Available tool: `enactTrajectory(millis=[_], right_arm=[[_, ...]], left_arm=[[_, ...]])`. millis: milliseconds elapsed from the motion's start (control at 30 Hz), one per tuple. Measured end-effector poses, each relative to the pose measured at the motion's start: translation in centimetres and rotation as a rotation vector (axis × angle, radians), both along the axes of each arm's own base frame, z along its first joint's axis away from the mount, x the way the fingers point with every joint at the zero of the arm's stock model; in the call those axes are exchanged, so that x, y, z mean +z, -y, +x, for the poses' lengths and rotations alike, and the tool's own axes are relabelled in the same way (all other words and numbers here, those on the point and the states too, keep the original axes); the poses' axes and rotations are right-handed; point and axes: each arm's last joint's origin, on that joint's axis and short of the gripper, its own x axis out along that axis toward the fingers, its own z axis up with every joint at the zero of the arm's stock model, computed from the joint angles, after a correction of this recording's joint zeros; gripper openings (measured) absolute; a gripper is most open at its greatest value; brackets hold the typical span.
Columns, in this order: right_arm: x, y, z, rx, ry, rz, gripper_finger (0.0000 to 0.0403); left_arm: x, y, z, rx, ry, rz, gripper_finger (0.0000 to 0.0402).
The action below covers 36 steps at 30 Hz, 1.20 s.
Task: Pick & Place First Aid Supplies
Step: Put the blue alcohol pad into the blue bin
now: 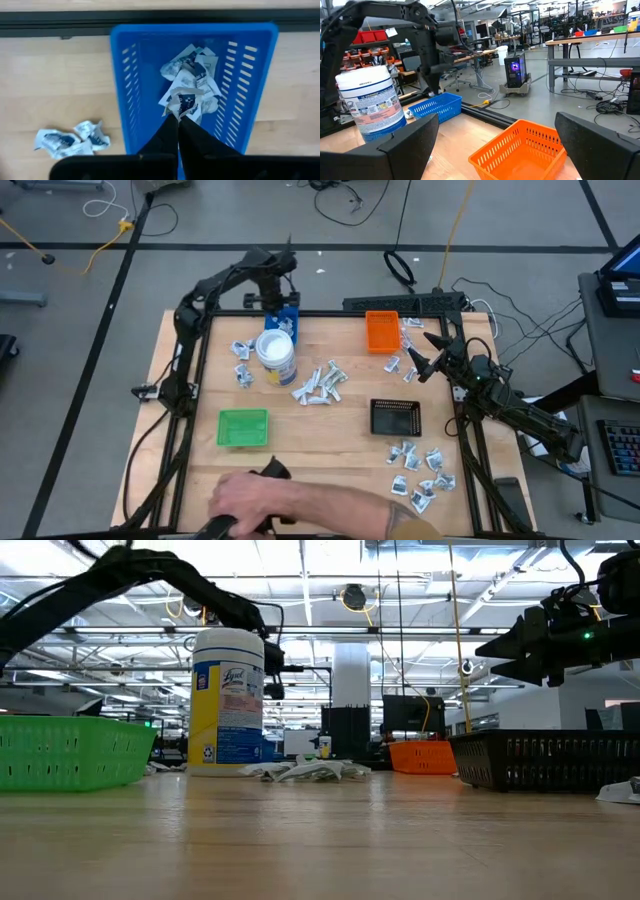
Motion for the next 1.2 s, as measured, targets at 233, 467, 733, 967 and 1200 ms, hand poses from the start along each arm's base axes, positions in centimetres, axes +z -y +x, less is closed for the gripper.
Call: enactTrajectory(millis=[233, 467, 733, 967, 1200], right_arm=[[0.0, 0.0, 0.0, 0.000, 0.000, 0.000, 0.0393], [0.0, 0.0, 0.0, 0.000, 0.000, 0.000, 0.0393], [0.0, 0.0, 0.0, 0.000, 0.000, 0.000, 0.0393], [0.0, 0.0, 0.0, 0.001, 0.000, 0.000, 0.0393], [0.0, 0.0, 0.0, 0.000, 0.000, 0.000, 0.0393]], left_arm=[[-2.8, 0.0, 1.5, -0.032, -0.013, -0.038, 0.0001], [-2.8, -0.1, 1.5, -0.026, -0.009, -0.035, 0.0025], [-2.6, -0.2, 1.3, -0.011, 0.001, -0.042, 0.0137], [-0.8, -0.5, 0.3, 0.034, 0.033, -0.013, 0.0227], [0.6, -0.7, -0.6, 0.049, 0.061, 0.005, 0.0256]])
